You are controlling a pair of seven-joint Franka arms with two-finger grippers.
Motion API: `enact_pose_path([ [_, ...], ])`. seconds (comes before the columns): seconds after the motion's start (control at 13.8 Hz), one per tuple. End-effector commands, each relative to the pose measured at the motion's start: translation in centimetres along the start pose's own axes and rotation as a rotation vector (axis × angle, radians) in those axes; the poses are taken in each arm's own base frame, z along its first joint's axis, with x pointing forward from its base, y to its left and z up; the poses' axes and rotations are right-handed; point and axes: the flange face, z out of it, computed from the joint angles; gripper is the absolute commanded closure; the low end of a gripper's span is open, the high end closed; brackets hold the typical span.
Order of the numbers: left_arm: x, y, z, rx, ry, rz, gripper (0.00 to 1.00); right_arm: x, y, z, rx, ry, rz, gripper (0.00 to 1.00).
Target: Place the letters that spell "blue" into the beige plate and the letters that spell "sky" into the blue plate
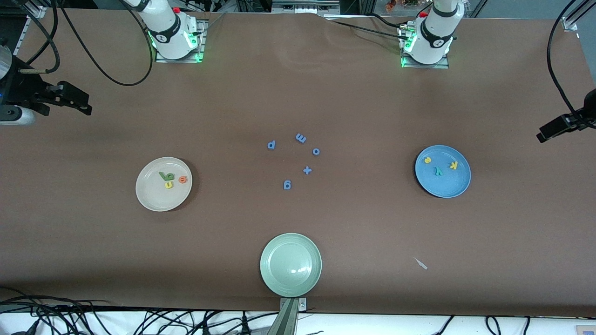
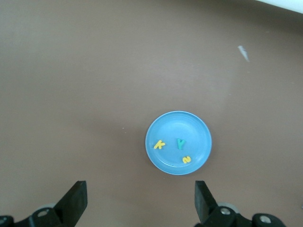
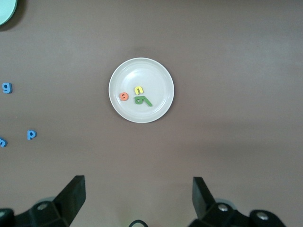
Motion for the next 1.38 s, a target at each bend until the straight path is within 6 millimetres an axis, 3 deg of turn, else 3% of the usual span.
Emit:
enact_pose_path([
  [0.0, -1.7, 0.9, -1.8, -0.066, 0.008, 0.038, 0.00, -0.2, 0.0, -0.6, 0.000, 0.004, 0.000, 0.00],
  [0.14, -3.0, 1.6, -2.0, -0.064, -0.024, 0.063, 0.00, -0.1, -1.2, -0.5, -0.002, 0.007, -0.011, 0.00],
  [0.51, -4.1, 4.0, -1.8, -0.065, -0.055, 0.101, 0.00, 0.2, -0.3, 0.6, 0.027, -0.024, -0.010, 0.00],
  [0.94, -3.6, 2.8, -1.6, -0.064, -0.072, 0.086, 0.00, 0.2, -0.3, 0.6, 0.022, -0.024, -0.007, 0.00],
  [1.3, -3.4, 4.0, -1.4, -0.063, -0.075, 0.102, 0.00, 0.2, -0.2, 0.6, 0.016, -0.024, -0.005, 0.00],
])
